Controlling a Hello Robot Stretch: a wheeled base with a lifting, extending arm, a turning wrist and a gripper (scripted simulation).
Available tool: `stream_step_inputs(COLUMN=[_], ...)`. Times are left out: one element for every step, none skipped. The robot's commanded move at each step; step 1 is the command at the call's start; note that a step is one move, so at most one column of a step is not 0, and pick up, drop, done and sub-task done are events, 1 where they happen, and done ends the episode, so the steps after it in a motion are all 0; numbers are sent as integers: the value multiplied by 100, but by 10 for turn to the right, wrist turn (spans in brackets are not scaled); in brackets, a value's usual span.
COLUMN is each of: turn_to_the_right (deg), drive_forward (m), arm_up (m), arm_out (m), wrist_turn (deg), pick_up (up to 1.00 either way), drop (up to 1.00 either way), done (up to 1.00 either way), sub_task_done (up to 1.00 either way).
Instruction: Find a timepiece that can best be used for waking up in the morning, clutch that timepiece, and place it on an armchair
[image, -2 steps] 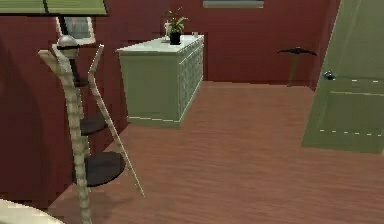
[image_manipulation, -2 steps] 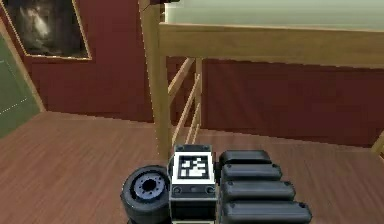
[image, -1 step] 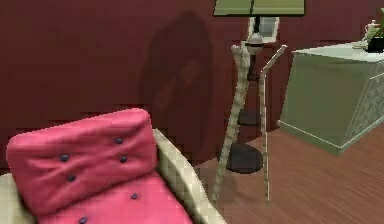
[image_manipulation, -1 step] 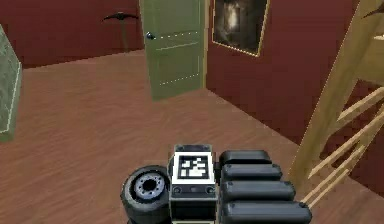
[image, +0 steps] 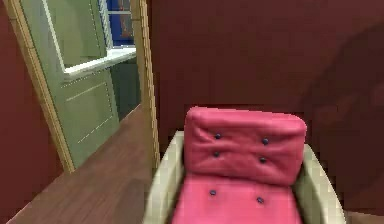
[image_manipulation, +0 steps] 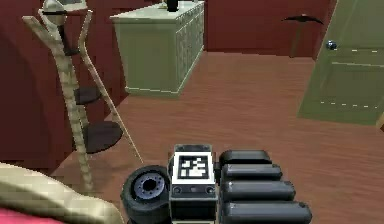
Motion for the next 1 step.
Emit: stream_step_inputs(turn_to_the_right=[-450], drive_forward=[0], arm_up=[0], arm_out=[0], wrist_turn=[0], pick_up=[0], drop=[0], done=[0], sub_task_done=[0])
